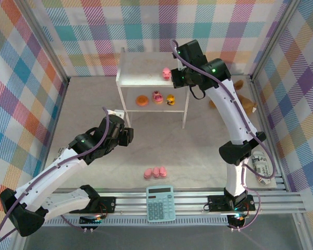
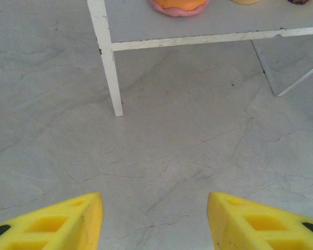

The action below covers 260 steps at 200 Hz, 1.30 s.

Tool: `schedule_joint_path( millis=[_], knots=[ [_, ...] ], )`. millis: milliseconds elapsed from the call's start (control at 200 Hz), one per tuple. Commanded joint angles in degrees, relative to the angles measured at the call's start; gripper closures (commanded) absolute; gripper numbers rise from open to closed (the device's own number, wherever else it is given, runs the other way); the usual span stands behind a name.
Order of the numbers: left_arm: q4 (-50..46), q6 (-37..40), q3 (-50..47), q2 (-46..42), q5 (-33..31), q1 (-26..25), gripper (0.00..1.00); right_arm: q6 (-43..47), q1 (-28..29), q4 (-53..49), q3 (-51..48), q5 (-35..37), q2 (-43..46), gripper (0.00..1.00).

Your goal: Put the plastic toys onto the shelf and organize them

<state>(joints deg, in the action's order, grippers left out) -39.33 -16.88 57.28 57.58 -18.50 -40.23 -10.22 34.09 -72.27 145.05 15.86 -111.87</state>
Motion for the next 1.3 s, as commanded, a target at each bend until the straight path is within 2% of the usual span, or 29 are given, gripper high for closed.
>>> schedule_joint_path(
  millis=[0,205,310,590,730,1295],
  knots=[
    [-0.67,0.83,0.91,-0.04,0.44,0.76,0.45,-0.76,-0.85,-1.73,2.5,0.32,-1.06,0.86],
    [-0.57,0.9,0.83,-0.02,0.53,0.9,0.45,-0.73,-1.46,-1.52,3.0,-0.47,-1.77,0.8],
    [-0.57,0.97,0.79,0.05,0.48,0.96,0.45,-0.69,-1.57,-1.33,3.04,-0.79,-1.86,0.72],
    [-0.49,1.06,0.82,0.27,0.62,1.21,0.45,-0.51,-1.9,-1.29,2.98,-1.18,-1.92,0.7],
    [-0.57,1.07,0.74,0.16,0.58,1.22,0.45,-0.6,-2.16,-1.12,3.01,-1.33,-2.05,0.64],
    [-0.69,1.14,0.74,-0.05,0.48,1.51,0.45,-0.77,-3.43,-1.38,3.02,-2.6,-2.56,0.62]
  ],
)
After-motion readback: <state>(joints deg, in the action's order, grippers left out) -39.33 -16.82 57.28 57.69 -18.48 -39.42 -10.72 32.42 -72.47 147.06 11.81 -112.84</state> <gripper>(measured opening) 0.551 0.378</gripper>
